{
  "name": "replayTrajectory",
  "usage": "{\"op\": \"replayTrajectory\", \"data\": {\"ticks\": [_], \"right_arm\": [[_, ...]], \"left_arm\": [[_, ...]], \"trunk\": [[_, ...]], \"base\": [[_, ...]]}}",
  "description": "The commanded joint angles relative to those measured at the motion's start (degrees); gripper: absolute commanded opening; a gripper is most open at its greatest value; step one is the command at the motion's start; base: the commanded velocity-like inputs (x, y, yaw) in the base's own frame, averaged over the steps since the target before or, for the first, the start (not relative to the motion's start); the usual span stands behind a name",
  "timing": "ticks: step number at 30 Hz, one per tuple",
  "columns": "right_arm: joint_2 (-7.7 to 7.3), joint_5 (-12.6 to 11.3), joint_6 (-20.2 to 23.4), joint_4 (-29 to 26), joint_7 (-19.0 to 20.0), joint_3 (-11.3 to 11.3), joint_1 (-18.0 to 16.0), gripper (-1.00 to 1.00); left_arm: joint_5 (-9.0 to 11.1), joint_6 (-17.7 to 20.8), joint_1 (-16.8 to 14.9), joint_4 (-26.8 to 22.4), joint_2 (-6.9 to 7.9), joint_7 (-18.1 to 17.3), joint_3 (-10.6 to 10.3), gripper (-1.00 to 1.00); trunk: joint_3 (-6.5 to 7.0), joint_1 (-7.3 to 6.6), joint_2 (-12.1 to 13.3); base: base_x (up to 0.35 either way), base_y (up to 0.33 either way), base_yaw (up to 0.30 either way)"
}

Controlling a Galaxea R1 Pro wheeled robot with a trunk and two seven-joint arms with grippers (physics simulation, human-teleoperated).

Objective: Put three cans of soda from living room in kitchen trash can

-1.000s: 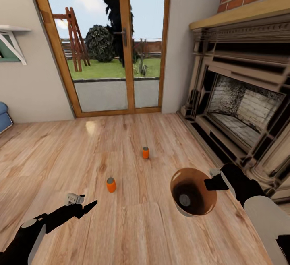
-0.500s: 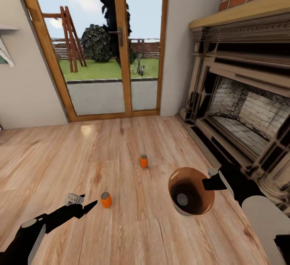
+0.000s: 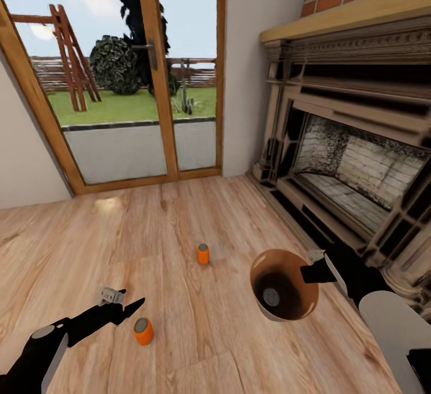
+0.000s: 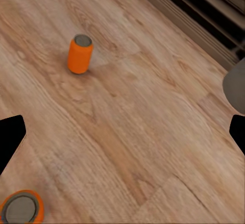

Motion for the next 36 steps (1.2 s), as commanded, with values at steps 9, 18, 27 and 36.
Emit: {"op": "replayTrajectory", "data": {"ticks": [9, 18, 27, 36], "right_arm": [[0.58, -1.1, 0.2, 0.1, 0.1, 0.0, 0.0, -1.00], [1.08, -1.0, 0.2, 0.1, -0.8, 0.0, 0.0, -1.00], [1.10, -1.0, 0.2, 0.1, -0.9, 0.1, 0.0, -1.00], [1.10, -1.0, 0.2, 0.1, -0.9, 0.0, 0.0, -1.00]], "left_arm": [[0.0, -0.1, 0.0, 0.0, -0.02, 0.0, 0.0, 1.00], [0.0, -0.1, 0.0, 0.1, -0.03, 0.1, 0.0, 1.00], [0.0, -0.1, 0.0, 0.1, -0.03, 0.5, 0.0, 1.00], [-0.2, 0.0, 0.0, 0.1, -0.13, 0.8, -0.1, 1.00]], "trunk": [[0.03, 0.00, 0.0], [0.03, 0.00, 0.0], [0.03, 0.00, 0.0], [0.03, 0.00, 0.0]], "base": [[0.255, 0.154, -0.071], [0.072, 0.140, -0.003], [0.004, 0.146, 0.000], [0.000, 0.028, 0.000]]}}
